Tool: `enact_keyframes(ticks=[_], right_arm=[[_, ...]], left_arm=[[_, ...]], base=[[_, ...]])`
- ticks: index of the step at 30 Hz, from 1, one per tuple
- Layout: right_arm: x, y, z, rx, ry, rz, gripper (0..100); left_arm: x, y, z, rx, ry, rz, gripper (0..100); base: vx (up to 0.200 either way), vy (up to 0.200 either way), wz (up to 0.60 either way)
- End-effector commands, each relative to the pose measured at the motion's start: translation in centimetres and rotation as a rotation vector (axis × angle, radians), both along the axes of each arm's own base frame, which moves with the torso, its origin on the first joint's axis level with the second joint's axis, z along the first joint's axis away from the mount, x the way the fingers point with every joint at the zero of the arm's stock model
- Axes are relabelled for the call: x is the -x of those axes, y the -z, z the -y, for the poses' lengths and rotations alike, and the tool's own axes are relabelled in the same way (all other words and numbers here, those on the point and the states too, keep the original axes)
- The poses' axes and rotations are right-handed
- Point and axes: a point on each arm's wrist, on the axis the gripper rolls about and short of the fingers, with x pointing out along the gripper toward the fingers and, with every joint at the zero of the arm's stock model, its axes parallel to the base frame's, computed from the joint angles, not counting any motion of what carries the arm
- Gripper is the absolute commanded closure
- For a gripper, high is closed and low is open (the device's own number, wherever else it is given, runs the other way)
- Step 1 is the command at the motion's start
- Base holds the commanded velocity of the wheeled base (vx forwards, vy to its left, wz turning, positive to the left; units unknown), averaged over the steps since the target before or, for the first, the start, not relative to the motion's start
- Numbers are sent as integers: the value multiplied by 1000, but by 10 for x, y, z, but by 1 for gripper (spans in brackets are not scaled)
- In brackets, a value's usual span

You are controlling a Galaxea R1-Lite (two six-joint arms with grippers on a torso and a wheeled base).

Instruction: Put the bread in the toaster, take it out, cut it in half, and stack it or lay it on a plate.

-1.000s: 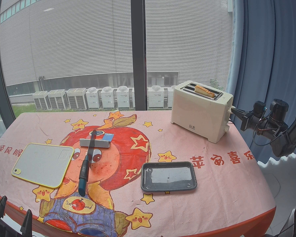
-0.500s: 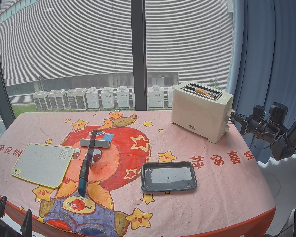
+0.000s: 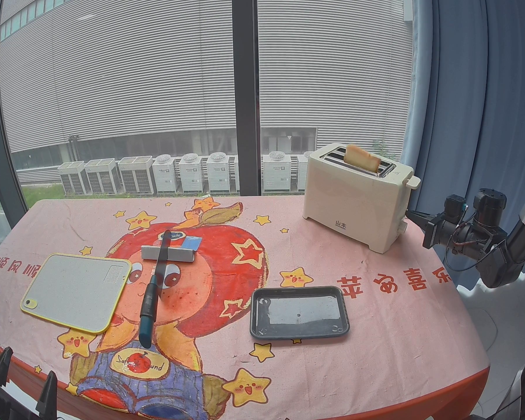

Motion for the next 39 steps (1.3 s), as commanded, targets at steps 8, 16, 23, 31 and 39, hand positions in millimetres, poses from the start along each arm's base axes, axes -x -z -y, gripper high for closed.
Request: enact_keyframes(ticks=[8, 16, 23, 31, 39], right_arm=[[-1, 2, 0, 1, -2, 6, 100], [6, -17, -2, 1, -7, 92, 100], [11, -44, -4, -8, -20, 177, 100], [-6, -60, -2, -17, -3, 236, 100], [-20, -34, 1, -29, 29, 174, 100]], left_arm=[[-1, 4, 0, 0, 0, -16, 0], [-1, 4, 0, 0, 0, -16, 0], [-1, 4, 0, 0, 0, -16, 0], [-1, 4, 0, 0, 0, -16, 0], [-1, 4, 0, 0, 0, -16, 0]], base=[[0, 0, 0], [0, 0, 0], [0, 0, 0], [0, 0, 0], [0, 0, 0]])
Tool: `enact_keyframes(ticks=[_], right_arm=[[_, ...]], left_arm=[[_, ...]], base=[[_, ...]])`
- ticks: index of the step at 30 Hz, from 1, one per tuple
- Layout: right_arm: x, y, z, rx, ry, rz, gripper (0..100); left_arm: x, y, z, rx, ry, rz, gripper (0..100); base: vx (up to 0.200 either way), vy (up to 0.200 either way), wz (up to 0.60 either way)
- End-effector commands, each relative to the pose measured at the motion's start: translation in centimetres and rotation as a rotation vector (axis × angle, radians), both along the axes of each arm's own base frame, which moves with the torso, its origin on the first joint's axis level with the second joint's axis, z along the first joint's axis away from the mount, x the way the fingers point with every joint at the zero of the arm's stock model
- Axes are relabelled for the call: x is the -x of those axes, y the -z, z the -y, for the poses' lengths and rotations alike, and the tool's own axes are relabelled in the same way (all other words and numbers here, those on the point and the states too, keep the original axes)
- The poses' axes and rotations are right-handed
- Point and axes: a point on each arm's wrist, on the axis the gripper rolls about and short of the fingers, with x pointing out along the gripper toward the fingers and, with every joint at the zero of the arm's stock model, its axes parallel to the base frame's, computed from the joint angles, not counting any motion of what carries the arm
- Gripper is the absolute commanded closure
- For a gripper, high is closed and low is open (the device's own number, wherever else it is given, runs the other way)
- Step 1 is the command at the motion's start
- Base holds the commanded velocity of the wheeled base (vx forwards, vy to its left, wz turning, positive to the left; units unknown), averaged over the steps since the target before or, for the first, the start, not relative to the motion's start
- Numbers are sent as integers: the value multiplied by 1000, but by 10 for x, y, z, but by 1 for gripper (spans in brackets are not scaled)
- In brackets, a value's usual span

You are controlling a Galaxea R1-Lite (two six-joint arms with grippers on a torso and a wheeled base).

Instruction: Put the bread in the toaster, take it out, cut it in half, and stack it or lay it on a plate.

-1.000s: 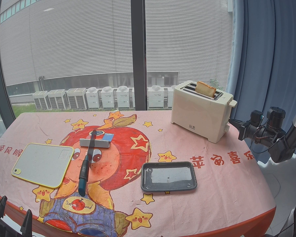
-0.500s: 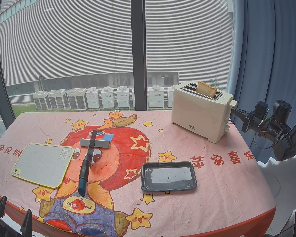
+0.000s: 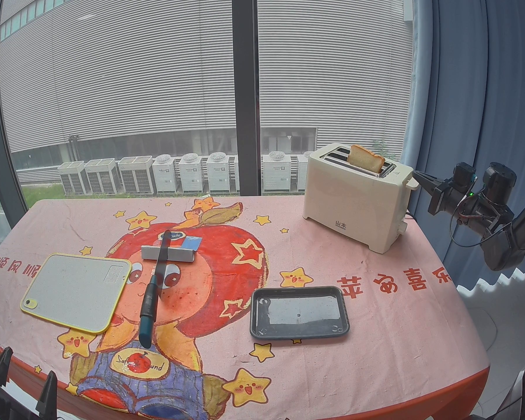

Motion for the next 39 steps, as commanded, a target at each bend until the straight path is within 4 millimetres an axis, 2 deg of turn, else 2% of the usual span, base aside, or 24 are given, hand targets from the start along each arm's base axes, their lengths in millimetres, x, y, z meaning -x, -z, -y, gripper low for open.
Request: enact_keyframes(ticks=[1, 8, 21, 27, 39], right_arm=[[-7, 18, 3, -2, 8, -42, 100], [-2, 40, 2, 7, 8, -104, 100], [3, 48, 2, 6, 9, -139, 100], [4, 58, 2, 7, 9, -173, 100], [5, 60, 0, 7, 4, -179, 100]], left_arm=[[-1, 4, 0, 0, 0, -16, 0], [-1, 4, 0, 0, 0, -16, 0], [-1, 4, 0, 0, 0, -16, 0], [-1, 4, 0, 0, 0, -16, 0], [-1, 4, 0, 0, 0, -16, 0]], base=[[0, 0, 0], [0, 0, 0], [0, 0, 0], [0, 0, 0], [0, 0, 0]])
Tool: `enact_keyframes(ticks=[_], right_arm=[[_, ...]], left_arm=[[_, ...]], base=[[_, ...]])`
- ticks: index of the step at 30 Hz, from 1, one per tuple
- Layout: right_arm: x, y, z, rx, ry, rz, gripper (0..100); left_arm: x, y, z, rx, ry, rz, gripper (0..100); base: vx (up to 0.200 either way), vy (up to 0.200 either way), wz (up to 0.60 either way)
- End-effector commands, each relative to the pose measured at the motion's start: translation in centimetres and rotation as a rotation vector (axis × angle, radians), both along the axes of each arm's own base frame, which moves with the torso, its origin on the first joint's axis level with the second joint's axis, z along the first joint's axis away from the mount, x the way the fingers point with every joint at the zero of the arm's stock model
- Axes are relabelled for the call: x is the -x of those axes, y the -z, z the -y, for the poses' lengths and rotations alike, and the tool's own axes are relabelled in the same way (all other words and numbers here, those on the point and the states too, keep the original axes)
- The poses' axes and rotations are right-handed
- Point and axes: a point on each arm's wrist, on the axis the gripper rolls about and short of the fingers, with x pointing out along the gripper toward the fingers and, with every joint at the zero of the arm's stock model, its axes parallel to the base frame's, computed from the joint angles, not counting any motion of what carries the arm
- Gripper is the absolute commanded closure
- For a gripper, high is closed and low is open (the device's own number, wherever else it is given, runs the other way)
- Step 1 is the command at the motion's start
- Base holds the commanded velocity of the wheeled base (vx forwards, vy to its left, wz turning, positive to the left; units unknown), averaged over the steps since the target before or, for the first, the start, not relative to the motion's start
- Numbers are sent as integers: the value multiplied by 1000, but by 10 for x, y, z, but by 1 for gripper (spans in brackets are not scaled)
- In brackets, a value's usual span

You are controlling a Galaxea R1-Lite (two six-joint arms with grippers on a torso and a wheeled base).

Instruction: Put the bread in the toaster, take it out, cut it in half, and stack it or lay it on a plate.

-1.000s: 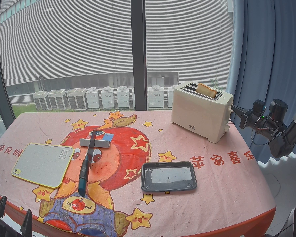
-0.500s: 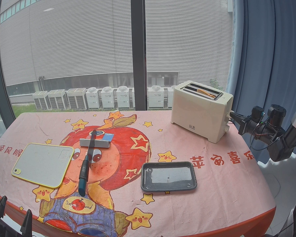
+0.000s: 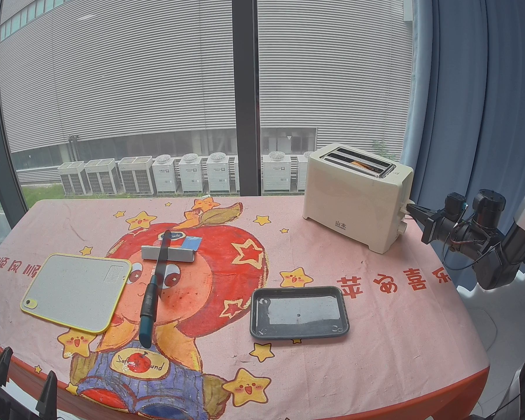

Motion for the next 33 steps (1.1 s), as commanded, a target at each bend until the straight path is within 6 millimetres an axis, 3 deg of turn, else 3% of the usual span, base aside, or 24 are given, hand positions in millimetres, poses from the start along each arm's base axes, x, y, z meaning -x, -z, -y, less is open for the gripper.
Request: enact_keyframes(ticks=[1, 33], right_arm=[[0, 3, -1, -1, -3, -10, 100], [2, 9, 0, -1, -1, -35, 100]], left_arm=[[-1, 4, 0, 0, 0, -16, 0], [-1, 4, 0, 0, 0, -16, 0]], base=[[0, 0, 0], [0, 0, 0]])
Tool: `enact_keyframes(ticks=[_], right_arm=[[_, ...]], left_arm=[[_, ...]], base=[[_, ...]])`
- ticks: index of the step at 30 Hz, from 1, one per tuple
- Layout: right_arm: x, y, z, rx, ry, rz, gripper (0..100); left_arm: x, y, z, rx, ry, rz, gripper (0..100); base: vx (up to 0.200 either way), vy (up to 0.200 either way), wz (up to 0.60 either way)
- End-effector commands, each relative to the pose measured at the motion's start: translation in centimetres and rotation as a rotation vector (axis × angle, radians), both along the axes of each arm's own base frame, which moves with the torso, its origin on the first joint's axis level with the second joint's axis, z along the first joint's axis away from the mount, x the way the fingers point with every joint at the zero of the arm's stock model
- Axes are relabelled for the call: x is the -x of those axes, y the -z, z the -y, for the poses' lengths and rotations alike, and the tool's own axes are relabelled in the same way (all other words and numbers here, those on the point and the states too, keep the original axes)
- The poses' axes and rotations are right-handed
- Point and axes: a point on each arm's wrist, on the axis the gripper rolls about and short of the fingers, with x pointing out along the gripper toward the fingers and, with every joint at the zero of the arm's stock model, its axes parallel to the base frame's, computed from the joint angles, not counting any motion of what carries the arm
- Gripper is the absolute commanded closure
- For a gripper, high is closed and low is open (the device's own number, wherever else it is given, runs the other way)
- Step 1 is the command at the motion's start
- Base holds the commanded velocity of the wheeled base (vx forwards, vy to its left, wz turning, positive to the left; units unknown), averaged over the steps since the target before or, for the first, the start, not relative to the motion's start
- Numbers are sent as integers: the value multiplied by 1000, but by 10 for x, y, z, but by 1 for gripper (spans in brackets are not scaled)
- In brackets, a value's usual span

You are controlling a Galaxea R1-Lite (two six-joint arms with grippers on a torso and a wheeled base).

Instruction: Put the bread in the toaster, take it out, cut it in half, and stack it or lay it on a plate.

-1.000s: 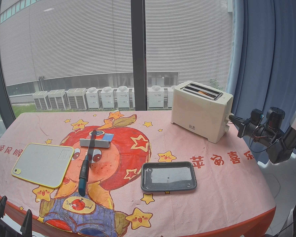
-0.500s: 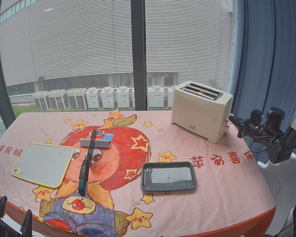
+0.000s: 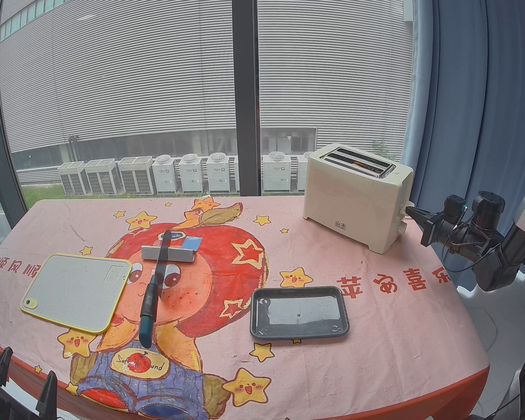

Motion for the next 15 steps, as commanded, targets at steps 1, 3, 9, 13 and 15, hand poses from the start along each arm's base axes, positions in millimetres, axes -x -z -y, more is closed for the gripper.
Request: enact_keyframes(ticks=[1, 3, 9, 13, 15], right_arm=[[-1, 4, 1, 0, 2, -11, 100], [-1, 4, 1, 0, 2, -11, 100], [-1, 4, 1, 0, 2, -9, 100], [-1, 0, 1, -1, 3, 8, 100], [-1, -4, 0, 0, 1, 35, 100]], left_arm=[[-1, 4, 0, 0, 0, -16, 0], [-1, 4, 0, 0, 0, -16, 0], [-1, 4, 0, 0, 0, -16, 0], [-1, 4, 0, 0, 0, -16, 0], [-1, 4, 0, 0, 0, -16, 0]], base=[[0, 0, 0], [0, 0, 0], [0, 0, 0], [0, 0, 0], [0, 0, 0]])
